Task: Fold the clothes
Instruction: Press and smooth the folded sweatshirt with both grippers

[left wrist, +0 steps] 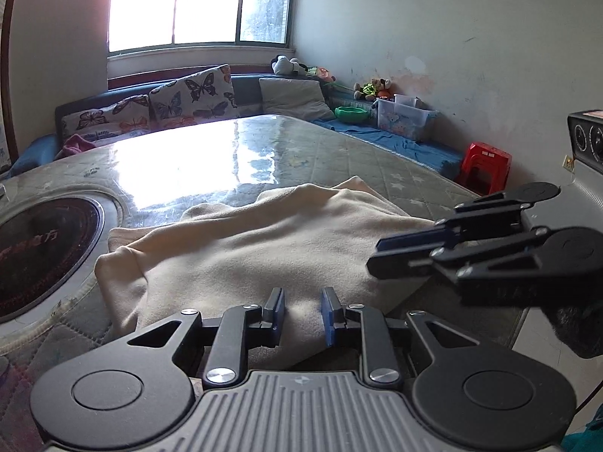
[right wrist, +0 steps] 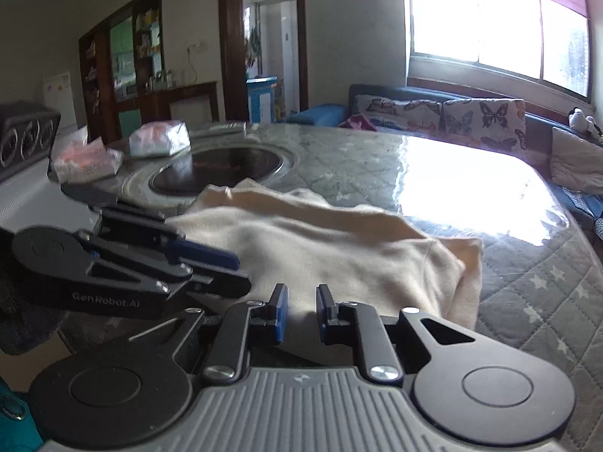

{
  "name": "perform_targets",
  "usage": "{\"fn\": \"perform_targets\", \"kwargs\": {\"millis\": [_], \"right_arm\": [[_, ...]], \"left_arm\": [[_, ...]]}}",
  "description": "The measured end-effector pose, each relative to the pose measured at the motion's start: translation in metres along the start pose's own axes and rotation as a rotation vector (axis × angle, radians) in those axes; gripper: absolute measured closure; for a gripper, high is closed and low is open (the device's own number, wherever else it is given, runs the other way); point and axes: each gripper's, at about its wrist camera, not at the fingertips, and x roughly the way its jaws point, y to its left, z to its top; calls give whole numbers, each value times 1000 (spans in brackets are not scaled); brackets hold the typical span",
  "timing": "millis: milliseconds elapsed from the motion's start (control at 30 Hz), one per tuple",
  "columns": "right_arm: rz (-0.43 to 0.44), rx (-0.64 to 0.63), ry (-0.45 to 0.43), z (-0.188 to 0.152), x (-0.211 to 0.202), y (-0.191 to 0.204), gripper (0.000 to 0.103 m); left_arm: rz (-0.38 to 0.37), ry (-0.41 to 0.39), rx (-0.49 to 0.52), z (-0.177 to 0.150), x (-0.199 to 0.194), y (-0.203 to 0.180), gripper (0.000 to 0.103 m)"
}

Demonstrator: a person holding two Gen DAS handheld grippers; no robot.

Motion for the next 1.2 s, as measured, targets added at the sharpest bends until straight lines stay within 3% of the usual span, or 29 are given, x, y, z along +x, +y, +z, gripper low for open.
{"fn": "perform_targets", "kwargs": {"millis": [133,400,600,867,1067,1200], "right_arm": [[-66,46,15,-6,-2,-17,88],[-74,94,-2,15,2,-39,88],[-90,127,42,31,34,-65,88],[-98,145,102,36,54,-80,88],[-57,88,72,64,65,-65,88],[-56,71,117,67,94,-60,87]], "left_arm": [[3,0,-2,-2,0,-3,79],[-2,-1,-22,8,-5,6,79],[79,-13,-78,28,-1,40,79],[151,65,-187,37,21,87,81],[136,49,-143,49,22,75,79],[139,64,-103,58,38,69,79]]}}
